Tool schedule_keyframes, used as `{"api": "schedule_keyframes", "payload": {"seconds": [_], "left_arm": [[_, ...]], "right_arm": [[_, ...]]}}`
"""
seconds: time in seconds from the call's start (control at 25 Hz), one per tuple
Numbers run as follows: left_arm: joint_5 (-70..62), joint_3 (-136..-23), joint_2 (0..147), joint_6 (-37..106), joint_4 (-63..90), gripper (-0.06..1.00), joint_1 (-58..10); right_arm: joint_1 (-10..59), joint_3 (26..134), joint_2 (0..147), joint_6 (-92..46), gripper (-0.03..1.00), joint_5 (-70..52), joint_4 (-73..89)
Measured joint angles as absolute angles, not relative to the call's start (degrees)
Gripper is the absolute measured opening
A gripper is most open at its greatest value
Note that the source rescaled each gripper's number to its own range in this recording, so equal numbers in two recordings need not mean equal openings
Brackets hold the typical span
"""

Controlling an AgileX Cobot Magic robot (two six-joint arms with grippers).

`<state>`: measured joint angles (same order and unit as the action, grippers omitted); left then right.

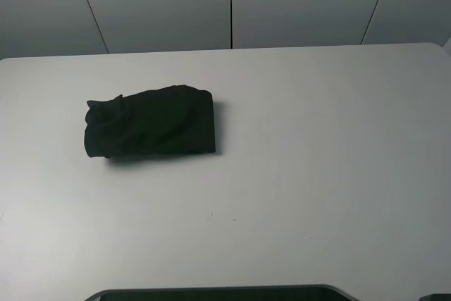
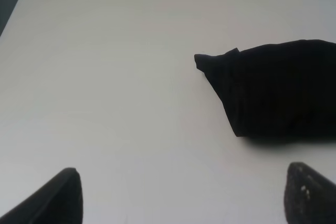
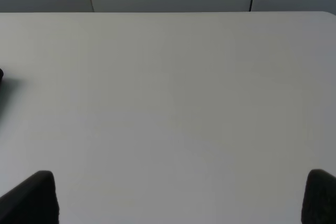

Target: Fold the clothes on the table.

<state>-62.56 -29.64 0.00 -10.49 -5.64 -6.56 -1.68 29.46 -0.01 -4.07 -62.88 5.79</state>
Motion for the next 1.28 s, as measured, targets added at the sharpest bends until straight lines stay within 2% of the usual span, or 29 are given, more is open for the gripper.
{"api": "schedule_keyframes", "payload": {"seconds": [1.28], "left_arm": [[-62.56,-29.64,0.0,-9.93,-5.41,0.99,-5.77]], "right_arm": [[-2.02,29.46,-0.01,-8.21,1.0,-62.88,8.03]]}}
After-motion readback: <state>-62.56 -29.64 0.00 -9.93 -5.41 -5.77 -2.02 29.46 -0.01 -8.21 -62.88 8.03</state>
